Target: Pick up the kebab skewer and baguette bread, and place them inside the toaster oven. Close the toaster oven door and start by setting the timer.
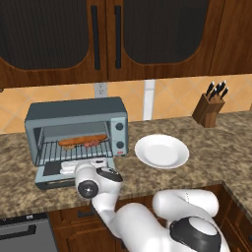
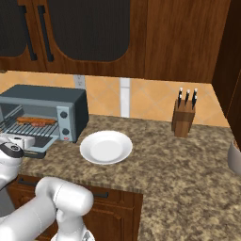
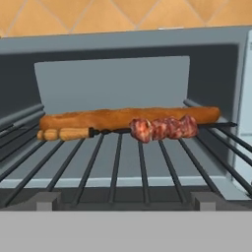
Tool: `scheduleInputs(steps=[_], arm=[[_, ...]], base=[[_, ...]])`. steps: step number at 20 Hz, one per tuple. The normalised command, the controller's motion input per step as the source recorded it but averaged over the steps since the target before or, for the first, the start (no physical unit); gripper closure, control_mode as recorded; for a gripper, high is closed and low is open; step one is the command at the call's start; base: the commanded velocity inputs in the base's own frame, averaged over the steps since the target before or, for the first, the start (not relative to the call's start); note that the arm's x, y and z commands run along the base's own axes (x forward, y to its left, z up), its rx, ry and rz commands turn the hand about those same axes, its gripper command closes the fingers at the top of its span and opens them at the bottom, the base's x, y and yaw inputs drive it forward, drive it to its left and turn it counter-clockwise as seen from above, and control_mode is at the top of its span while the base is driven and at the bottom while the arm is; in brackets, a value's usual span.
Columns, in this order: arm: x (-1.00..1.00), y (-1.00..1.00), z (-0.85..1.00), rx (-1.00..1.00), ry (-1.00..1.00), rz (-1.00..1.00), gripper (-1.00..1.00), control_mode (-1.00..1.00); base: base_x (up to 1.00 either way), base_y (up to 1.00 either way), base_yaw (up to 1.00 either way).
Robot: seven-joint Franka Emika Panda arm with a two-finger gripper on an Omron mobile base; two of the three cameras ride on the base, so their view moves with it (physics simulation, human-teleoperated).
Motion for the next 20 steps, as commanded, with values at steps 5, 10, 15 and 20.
scheduleInputs(steps=[5, 10, 15, 20], arm=[[0.04, 0.01, -0.08, 0.0, 0.0, 0.0, -1.0, -1.0], [0.17, 0.0, 0.0, 0.0, 0.0, 0.0, -1.0, -1.0], [0.29, 0.0, 0.0, 0.0, 0.0, 0.0, -1.0, -1.0], [0.28, 0.0, 0.0, 0.0, 0.0, 0.0, -1.0, -1.0]], base=[[0.0, 0.0, 0.0], [0.0, 0.0, 0.0], [0.0, 0.0, 0.0], [0.0, 0.0, 0.0]])
